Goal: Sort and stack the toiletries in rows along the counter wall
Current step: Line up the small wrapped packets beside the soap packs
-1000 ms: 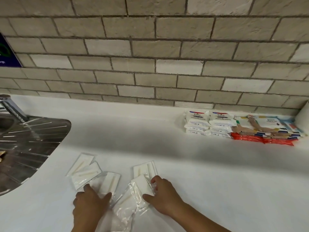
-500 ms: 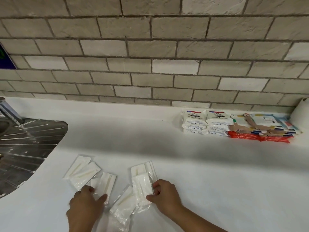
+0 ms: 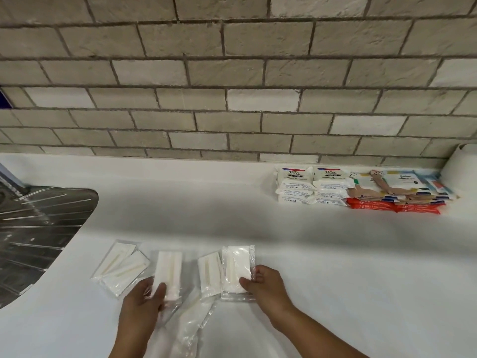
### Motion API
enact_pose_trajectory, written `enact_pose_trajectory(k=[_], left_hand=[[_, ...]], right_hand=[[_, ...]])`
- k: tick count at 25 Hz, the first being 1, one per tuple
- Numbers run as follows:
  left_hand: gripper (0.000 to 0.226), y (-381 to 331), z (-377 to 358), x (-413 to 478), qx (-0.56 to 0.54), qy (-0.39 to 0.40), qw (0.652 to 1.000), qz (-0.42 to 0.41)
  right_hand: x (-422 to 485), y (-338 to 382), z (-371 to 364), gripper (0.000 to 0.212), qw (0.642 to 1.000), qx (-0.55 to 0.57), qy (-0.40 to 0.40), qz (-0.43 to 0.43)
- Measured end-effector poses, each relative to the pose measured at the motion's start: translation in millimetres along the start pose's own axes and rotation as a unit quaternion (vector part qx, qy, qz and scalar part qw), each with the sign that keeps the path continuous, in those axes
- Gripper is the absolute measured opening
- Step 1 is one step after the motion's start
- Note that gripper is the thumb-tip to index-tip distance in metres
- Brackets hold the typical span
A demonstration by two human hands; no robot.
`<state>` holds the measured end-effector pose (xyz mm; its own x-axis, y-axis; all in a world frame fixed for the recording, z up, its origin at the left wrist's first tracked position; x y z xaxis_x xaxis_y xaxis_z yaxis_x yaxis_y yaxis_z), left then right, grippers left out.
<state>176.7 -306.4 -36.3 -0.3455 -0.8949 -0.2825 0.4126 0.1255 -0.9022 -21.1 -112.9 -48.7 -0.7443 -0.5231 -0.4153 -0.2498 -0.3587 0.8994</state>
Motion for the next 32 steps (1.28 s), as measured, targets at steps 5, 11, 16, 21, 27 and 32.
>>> enact_pose_trajectory(k=[5, 11, 16, 21, 27, 32], left_hand=[[0.013, -22, -44, -25, -0.101, 0.093, 0.990, 0.020], [0.011, -29, -79, -42, -0.084, 0.079, 0.993, -0.017], [0.018, -23, -91, -42, 0.009, 0.052, 0.998, -0.035], [0.007, -24, -91, -41, 0.017, 0.141, 0.989, -0.040], [0.010, -13, -53, -18, 0.196, 0.114, 0.968, -0.105], [0.069, -6, -30, -3, 0.437, 0.153, 0.883, -0.079]], right_hand=[[-5, 12, -6, 0.025, 0.996, 0.070, 0.055, -0.004], [-13, 23, -22, 0.029, 0.963, 0.194, 0.182, -0.034], [-16, 21, -19, 0.033, 0.980, 0.125, 0.155, 0.006], [1, 5, -9, 0.028, 0.986, 0.138, 0.092, -0.021], [23, -4, 16, 0.029, 0.980, 0.188, 0.023, -0.059], [20, -2, 19, 0.026, 0.982, 0.174, 0.037, -0.064]])
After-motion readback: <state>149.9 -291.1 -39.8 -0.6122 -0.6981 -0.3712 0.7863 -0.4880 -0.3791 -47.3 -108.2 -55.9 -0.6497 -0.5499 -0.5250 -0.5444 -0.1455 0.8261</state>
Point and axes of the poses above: each hand's wrist, its own x-axis towards the middle knuckle, its own z-axis out of the back of the hand, y = z × x, the point moved 2 cm from there along x, towards the middle knuckle
